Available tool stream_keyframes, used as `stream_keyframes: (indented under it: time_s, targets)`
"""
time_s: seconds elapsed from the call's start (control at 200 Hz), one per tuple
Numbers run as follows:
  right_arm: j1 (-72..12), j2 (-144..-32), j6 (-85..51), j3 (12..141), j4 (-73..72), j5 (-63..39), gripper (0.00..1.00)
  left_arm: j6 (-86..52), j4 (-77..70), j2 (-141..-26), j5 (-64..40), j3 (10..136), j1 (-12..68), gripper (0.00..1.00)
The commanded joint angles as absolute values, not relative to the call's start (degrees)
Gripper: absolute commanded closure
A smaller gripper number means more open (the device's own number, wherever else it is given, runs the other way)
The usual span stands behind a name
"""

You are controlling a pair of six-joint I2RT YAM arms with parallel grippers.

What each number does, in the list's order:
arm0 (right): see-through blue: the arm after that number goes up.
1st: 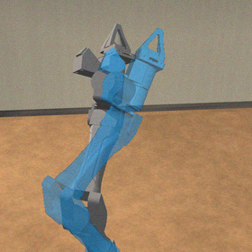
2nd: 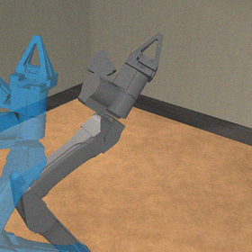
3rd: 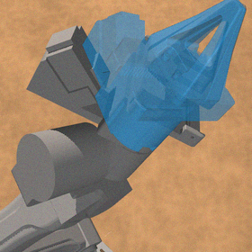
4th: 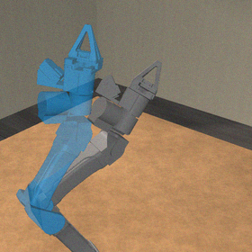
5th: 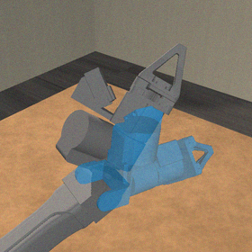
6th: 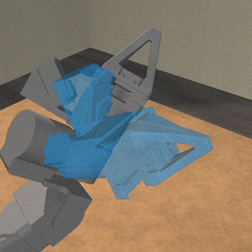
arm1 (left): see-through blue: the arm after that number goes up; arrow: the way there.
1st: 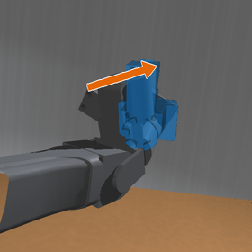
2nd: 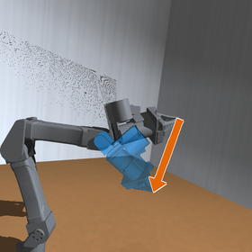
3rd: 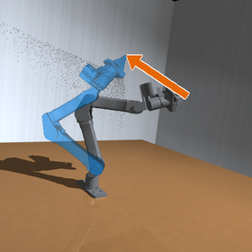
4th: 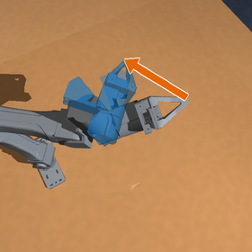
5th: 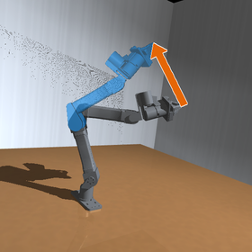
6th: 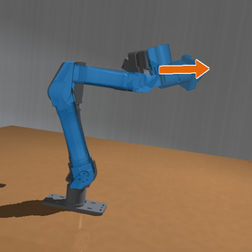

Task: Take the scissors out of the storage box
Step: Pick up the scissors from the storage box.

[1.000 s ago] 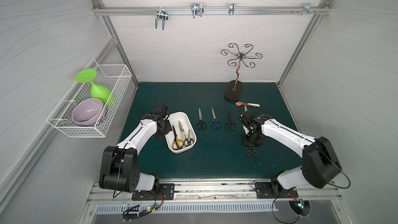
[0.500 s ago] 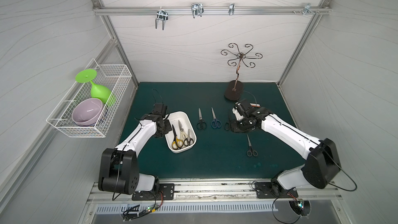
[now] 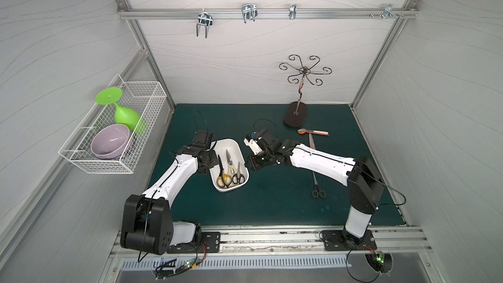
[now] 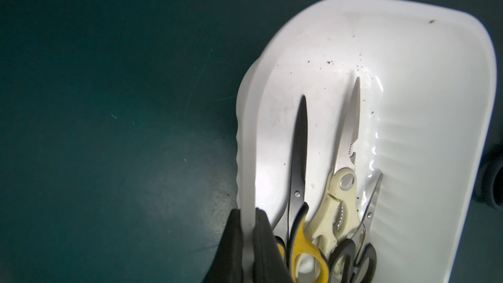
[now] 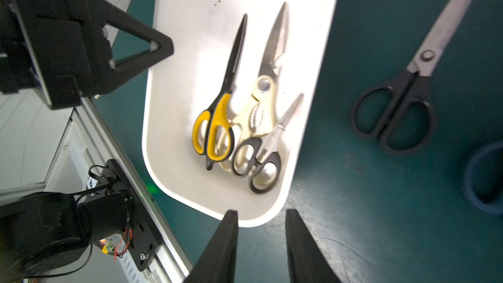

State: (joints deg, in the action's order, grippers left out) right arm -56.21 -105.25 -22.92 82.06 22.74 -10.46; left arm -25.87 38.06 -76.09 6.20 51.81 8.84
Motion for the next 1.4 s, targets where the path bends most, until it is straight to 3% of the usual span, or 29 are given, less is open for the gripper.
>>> stream_keyframes:
  time_s: [0.0, 0.425, 0.66, 1.395]
  targets:
    - [-58.1, -108.6, -22.1, 83.9, 17.5, -14.9, 0.67, -25.0, 35.3, -74.8, 8.0, 51.9, 9.8, 1.0]
    - [-61.1, -119.5, -18.5, 93.9, 25.1, -10.2, 0.66, -25.4, 36.3, -74.6, 8.6, 52.1, 9.8, 1.0]
    - [-63.5, -125.8, -15.9, 104.2, 37.5, -3.3, 0.66, -25.7, 36.4, -74.7, 8.6, 52.3, 9.8, 1.0]
    - [-65.1, -132.4, -18.8, 110.0, 42.2, 0.2, 0.66, -26.7, 36.6, -74.8, 8.2, 52.0, 9.8, 1.0]
